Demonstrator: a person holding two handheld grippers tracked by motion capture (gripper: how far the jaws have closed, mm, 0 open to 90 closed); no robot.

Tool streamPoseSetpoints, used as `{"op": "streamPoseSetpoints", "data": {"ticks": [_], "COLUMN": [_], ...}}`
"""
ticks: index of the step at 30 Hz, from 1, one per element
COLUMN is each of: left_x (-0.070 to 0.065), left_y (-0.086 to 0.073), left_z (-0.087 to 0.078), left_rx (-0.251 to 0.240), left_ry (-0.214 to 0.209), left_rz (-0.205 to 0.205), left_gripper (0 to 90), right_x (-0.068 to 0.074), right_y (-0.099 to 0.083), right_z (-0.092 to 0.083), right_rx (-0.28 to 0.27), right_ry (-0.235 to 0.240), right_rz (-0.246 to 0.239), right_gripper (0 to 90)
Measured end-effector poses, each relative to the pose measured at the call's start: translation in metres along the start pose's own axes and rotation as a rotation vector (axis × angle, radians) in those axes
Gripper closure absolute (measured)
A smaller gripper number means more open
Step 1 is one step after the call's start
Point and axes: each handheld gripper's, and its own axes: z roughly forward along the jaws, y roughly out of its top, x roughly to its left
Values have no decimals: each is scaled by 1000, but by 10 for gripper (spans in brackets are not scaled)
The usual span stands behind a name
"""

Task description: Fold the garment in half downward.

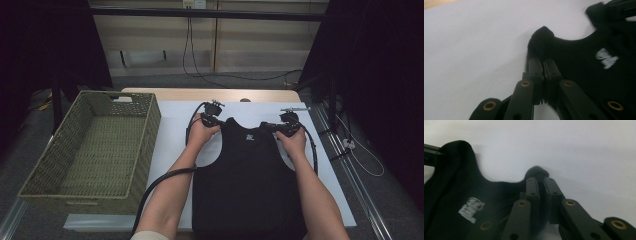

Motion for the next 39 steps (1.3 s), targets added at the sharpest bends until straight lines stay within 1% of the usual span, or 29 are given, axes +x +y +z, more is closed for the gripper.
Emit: {"op": "streamPoseSetpoints", "data": {"ticks": [1, 2, 3, 5, 7, 8, 10, 12, 14, 15, 16, 19, 20, 22, 24, 26, 28, 29, 31, 34, 36, 37, 39], "left_x": [-1, -1, -2, -5, -9, -11, -15, -18, -22, -24, -26, -34, -35, -39, -44, -47, -51, -53, -56, -61, -65, -67, -72], "left_y": [1, 3, 5, 8, 8, 8, 7, 5, 4, 3, 2, 0, -2, -4, -7, -10, -13, -14, -17, -21, -23, -24, -28], "left_z": [-5, -10, -15, -25, -33, -37, -45, -52, -59, -63, -65, -73, -75, -79, -84, -88, -92, -94, -97, -102, -105, -107, -110], "left_rx": [-12, -22, -30, -38, -47, -54, -65, -62, -67, -68, -74, -70, -68, -68, -73, -80, -77, -67, -71, -70, -69, -72, -74], "left_ry": [-10, -15, -23, -23, -42, -44, -64, -70, -86, -96, -107, -126, -131, -138, -146, -158, -163, -171, -177, -194, -199, -208, -212], "left_rz": [-13, -13, -8, 10, 12, 16, 22, 34, 38, 46, 49, 78, 80, 87, 100, 101, 110, 115, 122, 121, 136, 139, 150], "left_gripper": [870, 870, 871, 871, 871, 871, 871, 870, 870, 870, 870, 870, 870, 870, 870, 870, 870, 870, 870, 870, 870, 870, 870], "right_x": [1, 2, 3, 5, 7, 8, 9, 11, 13, 14, 16, 20, 20, 22, 24, 28, 31, 32, 35, 39, 41, 42, 43], "right_y": [1, 3, 4, 7, 9, 10, 10, 8, 6, 4, 4, 1, -1, -4, -8, -12, -15, -17, -21, -27, -31, -33, -38], "right_z": [-3, -6, -9, -17, -26, -31, -40, -49, -57, -61, -65, -79, -83, -91, -99, -107, -112, -115, -120, -127, -132, -133, -137], "right_rx": [-12, -18, -20, -39, -65, -76, -92, -110, -125, -131, -132, -151, -156, -170, -179, -189, -195, -197, -206, -206, -203, -203, -212], "right_ry": [5, 10, 14, 29, 47, 55, 71, 90, 113, 122, 128, 148, 147, 164, 169, 182, 191, 194, 211, 215, 217, 217, 227], "right_rz": [3, -4, -16, -11, -16, -15, -16, -13, -14, -21, -24, -44, -50, -49, -64, -83, -92, -98, -102, -121, -133, -137, -135], "right_gripper": [840, 840, 840, 840, 840, 840, 840, 840, 841, 841, 841, 841, 841, 841, 842, 841, 841, 841, 841, 841, 841, 841, 840]}}
